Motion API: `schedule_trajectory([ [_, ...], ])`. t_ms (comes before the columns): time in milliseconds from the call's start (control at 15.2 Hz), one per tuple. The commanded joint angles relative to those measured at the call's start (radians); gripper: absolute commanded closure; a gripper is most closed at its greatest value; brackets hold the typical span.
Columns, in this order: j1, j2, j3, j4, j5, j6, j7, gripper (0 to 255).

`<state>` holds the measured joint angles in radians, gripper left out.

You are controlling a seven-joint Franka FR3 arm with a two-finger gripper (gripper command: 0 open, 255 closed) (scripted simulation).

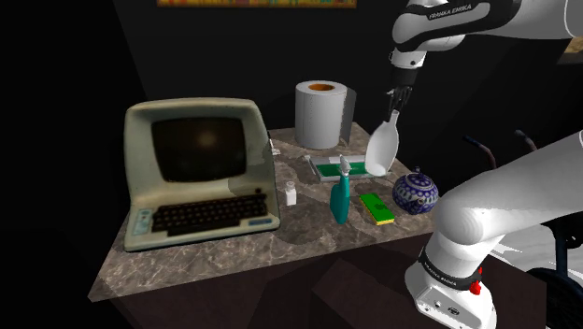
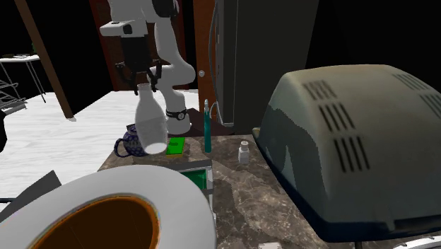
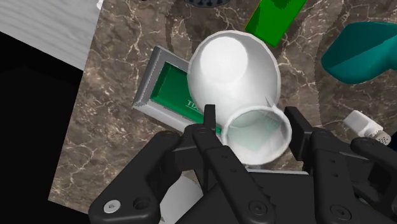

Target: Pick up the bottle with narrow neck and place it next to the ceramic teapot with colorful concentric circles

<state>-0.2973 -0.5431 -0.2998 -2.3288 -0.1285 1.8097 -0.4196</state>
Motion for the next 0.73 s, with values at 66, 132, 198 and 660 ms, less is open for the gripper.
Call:
schedule_trajectory([
  [66,-0.001,0.002,-0.004,-0.038,-0.003,0.041,0.0,255],
  [132,-0.002,0.004,-0.006,-0.05,-0.004,0.055,0.0,255],
  [198,-0.002,0.005,-0.008,-0.062,-0.005,0.068,0.0,255],
  [660,-0.005,0.024,-0.021,-0.143,-0.012,0.167,-0.002,255],
])
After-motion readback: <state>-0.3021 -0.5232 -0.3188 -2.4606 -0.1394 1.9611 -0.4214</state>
